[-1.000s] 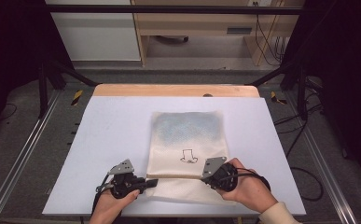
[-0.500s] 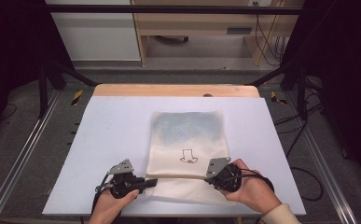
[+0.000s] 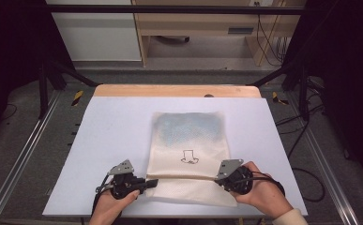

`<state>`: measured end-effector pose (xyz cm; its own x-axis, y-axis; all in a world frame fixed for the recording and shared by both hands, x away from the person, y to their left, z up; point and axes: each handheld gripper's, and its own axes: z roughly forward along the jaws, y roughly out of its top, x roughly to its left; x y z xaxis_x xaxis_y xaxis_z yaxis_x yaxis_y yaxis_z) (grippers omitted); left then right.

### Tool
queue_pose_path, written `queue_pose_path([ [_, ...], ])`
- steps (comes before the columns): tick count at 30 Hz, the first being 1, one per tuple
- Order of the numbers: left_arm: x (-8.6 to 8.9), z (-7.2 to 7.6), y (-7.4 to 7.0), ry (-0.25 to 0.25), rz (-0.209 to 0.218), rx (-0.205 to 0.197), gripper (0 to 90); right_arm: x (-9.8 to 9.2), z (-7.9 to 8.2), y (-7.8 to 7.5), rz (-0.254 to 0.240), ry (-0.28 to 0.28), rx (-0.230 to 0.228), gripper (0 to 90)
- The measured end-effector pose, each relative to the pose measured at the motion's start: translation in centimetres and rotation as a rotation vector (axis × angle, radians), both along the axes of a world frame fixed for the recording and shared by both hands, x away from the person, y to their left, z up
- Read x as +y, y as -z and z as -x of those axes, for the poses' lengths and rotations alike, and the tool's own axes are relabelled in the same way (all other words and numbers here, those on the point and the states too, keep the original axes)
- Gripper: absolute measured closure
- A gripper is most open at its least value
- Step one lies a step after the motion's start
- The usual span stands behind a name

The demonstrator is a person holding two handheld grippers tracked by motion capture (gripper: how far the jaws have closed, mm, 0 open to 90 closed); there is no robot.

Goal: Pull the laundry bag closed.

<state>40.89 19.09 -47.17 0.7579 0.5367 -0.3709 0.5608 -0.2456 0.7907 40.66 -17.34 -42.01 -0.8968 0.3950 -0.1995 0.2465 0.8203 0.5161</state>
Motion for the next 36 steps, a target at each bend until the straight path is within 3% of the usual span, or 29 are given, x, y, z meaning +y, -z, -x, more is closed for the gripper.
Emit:
queue_pose_path([
  [22, -0.1, 0.1, 0.2, -0.002, 0.000, 0.003, 83.3, -2.8, 0.4, 0.6, -0.004, 0.053, 0.006, 82.0],
  [36, -0.1, 0.1, 0.1, -0.001, 0.002, 0.004, 83.3, -3.5, 0.4, 0.9, -0.002, 0.069, 0.010, 82.0],
])
